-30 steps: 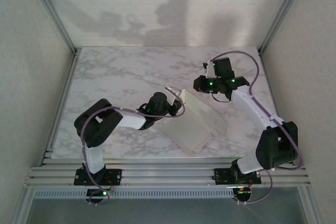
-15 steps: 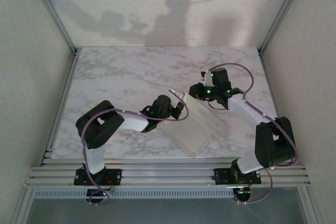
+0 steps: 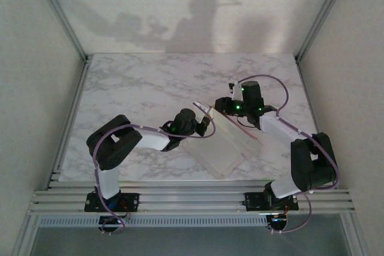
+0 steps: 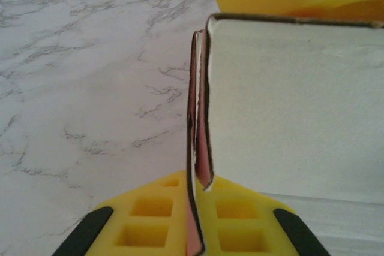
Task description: Fold the paper box
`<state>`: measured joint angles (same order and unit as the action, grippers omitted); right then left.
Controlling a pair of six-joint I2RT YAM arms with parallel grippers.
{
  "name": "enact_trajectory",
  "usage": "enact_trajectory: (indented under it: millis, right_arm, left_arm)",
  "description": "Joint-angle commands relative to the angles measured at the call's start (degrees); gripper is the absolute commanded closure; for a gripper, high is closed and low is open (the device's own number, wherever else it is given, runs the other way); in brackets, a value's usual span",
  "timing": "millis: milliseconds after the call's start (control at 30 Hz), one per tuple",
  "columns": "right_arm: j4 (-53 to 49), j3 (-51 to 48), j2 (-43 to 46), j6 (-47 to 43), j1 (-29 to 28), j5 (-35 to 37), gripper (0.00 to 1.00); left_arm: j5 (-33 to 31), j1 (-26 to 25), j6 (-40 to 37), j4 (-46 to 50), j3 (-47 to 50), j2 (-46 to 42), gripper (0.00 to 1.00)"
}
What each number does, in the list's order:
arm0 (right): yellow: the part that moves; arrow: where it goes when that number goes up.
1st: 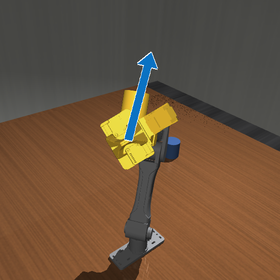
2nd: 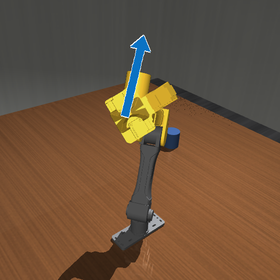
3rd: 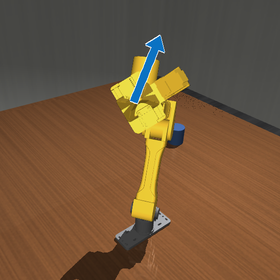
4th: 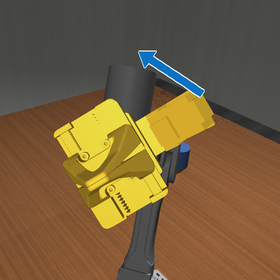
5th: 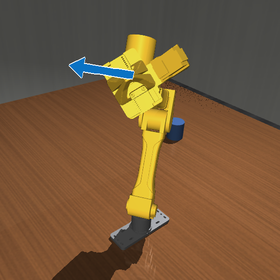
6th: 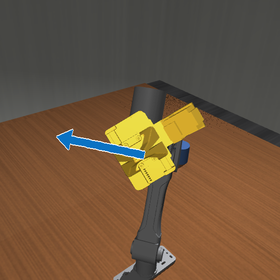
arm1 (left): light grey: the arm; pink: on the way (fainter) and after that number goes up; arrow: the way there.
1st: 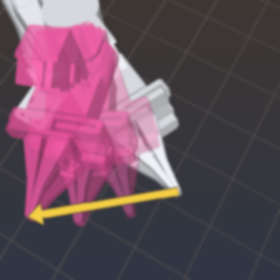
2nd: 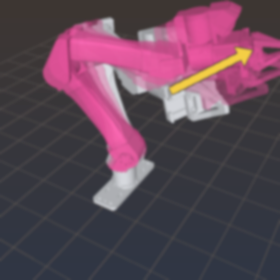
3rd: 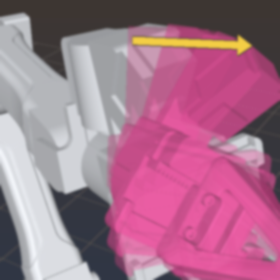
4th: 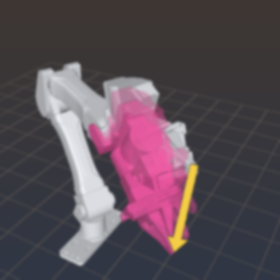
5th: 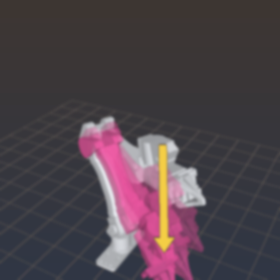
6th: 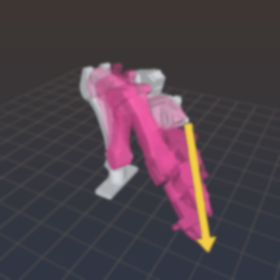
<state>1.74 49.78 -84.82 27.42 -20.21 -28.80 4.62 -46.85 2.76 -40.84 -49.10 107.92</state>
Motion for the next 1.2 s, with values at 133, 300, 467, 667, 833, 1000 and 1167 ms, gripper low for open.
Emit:
enact_trajectory:
  millis: [133,300,467,667,833,1000,1167]
  right_arm:
    - [5.36,-2.88,-0.88,-0.6,0.17,-3.32,0.77]
    - [10.6,-2.94,-2.17,2.76,0.17,-5.64,0.72]
    - [13.07,-2.36,-4.58,4.6,0.16,-6.44,0.71]
    - [10.85,-2.73,-4.85,3.41,0.16,-5.17,0.72]
    - [8.28,-3.63,-4.37,0.99,0.17,-3.72,0.75]
    - [5.51,-4.4,-3.63,-2.31,0.17,-1.38,0.75]
    - [5.08,-4.6,-3.71,-3.42,-0.04,-1.6,0.74]
  left_arm:
    - [1.44,-1.48,-0.06,7.35,-0.35,0.71,0.9]
    - [1.0,-1.84,-0.48,7.88,-0.47,0.63,0.91]
    - [0.74,-2.0,-0.55,8.06,-0.51,0.63,0.9]
    - [0.69,-2.02,-0.53,8.02,-0.47,0.62,0.91]
    - [0.57,-2.04,-0.52,8.06,-0.47,0.56,0.9]
    - [0.77,-2.01,-0.04,9.16,-1.23,0.63,0.9]
    - [1.25,-1.94,0.62,9.2,-1.43,0.41,0.9]
